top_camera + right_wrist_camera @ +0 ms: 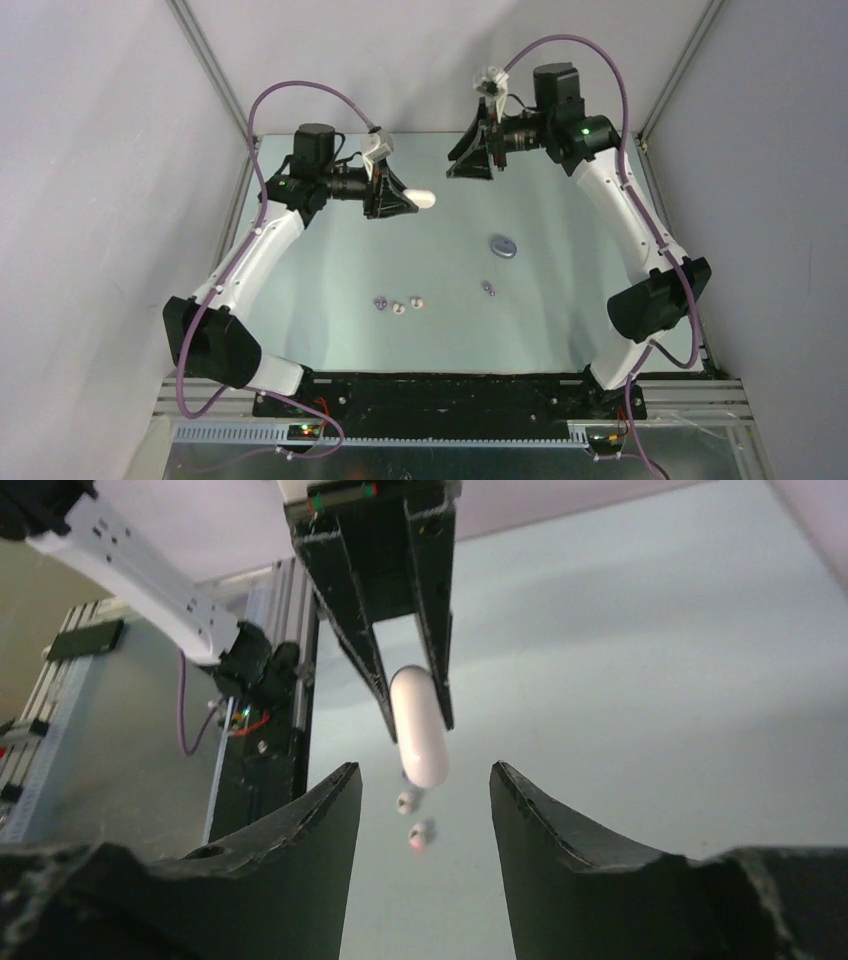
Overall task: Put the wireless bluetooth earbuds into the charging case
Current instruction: Pass from the left arm to the right
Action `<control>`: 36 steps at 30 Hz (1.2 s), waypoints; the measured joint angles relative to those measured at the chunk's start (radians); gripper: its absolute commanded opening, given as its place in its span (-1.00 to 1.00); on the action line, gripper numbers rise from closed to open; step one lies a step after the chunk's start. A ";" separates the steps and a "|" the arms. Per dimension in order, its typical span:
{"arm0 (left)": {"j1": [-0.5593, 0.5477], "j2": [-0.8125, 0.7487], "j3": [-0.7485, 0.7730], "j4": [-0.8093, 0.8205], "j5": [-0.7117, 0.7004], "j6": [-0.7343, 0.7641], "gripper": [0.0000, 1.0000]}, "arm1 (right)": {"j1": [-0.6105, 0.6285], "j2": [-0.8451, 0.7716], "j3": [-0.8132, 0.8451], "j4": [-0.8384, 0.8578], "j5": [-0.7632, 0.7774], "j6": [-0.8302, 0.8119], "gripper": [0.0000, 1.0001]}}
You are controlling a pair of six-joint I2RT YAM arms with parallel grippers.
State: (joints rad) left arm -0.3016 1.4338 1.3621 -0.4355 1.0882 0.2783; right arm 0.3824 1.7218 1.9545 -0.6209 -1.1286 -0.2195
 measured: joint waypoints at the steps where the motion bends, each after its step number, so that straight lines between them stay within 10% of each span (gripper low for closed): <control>1: 0.000 -0.002 0.000 -0.027 -0.007 0.029 -1.00 | 0.010 0.009 0.014 -0.065 0.006 -0.050 0.14; 20: -0.017 -0.009 0.009 -0.159 -0.024 0.175 -1.00 | 0.127 0.126 0.048 -0.308 0.095 -0.254 0.18; 36: -0.014 -0.009 0.009 -0.082 0.000 0.062 -0.92 | 0.161 0.152 0.062 -0.282 0.065 -0.251 -0.84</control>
State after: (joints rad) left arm -0.3153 1.4250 1.3712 -0.5171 1.0882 0.3401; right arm 0.5438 1.8736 2.0167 -0.9031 -1.0634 -0.4702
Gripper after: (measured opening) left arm 0.332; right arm 0.310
